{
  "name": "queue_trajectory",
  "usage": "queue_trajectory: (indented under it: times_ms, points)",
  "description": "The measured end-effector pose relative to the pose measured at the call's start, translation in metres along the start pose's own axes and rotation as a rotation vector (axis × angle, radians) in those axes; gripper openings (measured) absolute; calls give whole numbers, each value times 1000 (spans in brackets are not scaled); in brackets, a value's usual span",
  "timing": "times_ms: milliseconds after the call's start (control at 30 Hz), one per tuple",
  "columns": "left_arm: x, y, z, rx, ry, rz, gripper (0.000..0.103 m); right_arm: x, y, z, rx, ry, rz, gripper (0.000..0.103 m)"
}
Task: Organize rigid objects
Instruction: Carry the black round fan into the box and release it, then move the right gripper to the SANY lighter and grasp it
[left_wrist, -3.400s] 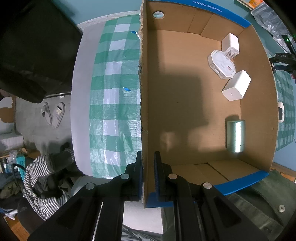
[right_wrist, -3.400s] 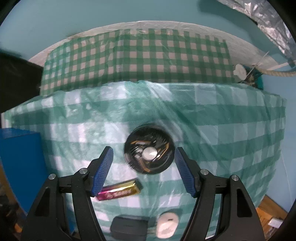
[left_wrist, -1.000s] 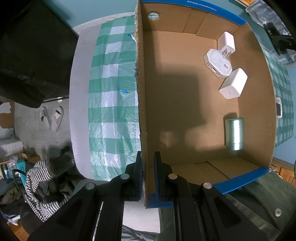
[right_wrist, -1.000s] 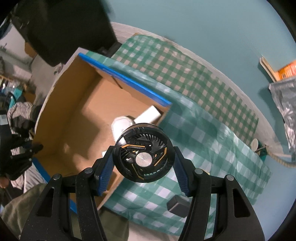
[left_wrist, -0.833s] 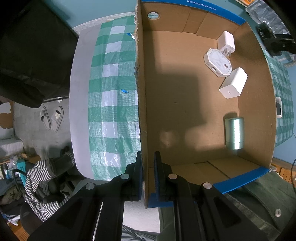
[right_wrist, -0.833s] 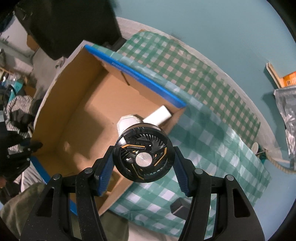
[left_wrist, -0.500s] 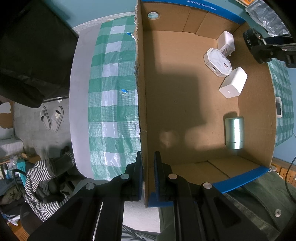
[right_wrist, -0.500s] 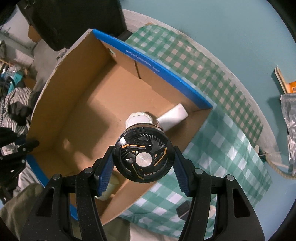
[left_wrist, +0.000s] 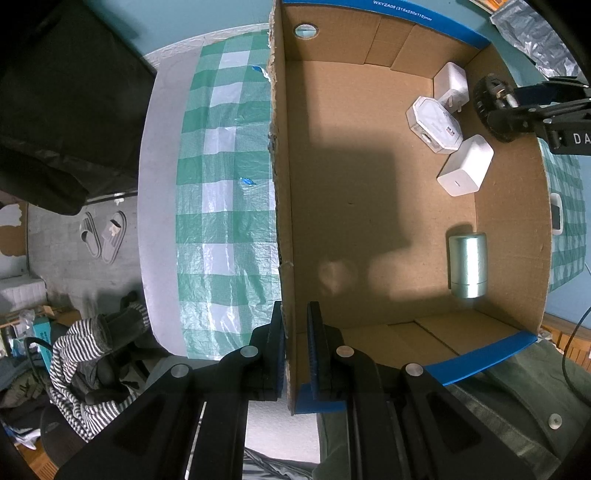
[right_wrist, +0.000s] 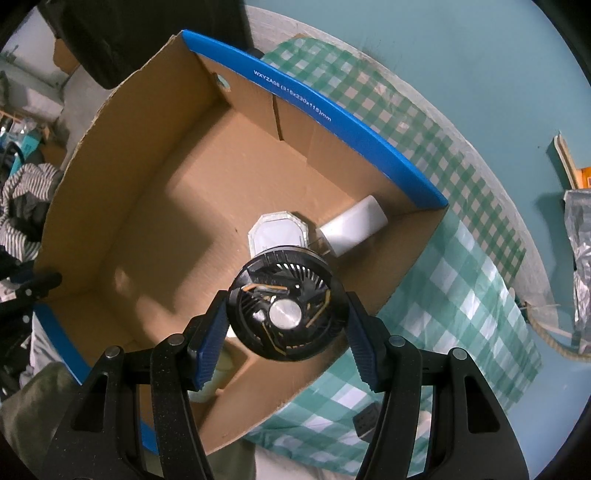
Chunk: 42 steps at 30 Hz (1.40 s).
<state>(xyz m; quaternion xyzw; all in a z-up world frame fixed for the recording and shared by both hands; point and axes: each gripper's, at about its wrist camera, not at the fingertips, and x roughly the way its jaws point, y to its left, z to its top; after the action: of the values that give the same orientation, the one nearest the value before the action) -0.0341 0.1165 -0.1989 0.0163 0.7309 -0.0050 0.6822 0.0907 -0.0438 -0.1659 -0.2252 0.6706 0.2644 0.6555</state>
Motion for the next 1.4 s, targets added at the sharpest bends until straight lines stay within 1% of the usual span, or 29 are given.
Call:
queue_trajectory:
  times_ms: [233, 533, 900, 1400]
  points:
    - [0, 1, 0, 4, 0, 1, 11, -10, -2, 0, 22, -31, 11, 61]
    - [0, 0, 0, 16, 0, 4, 11, -31, -16, -6, 93, -76, 46, 61]
    - [0, 0, 0, 19, -2, 5, 11, -52, -47, -28, 201, -110, 58, 62]
    - [-3, -2, -2, 43, -6, 11, 11, -58, -98, -69, 346, -103, 44, 62]
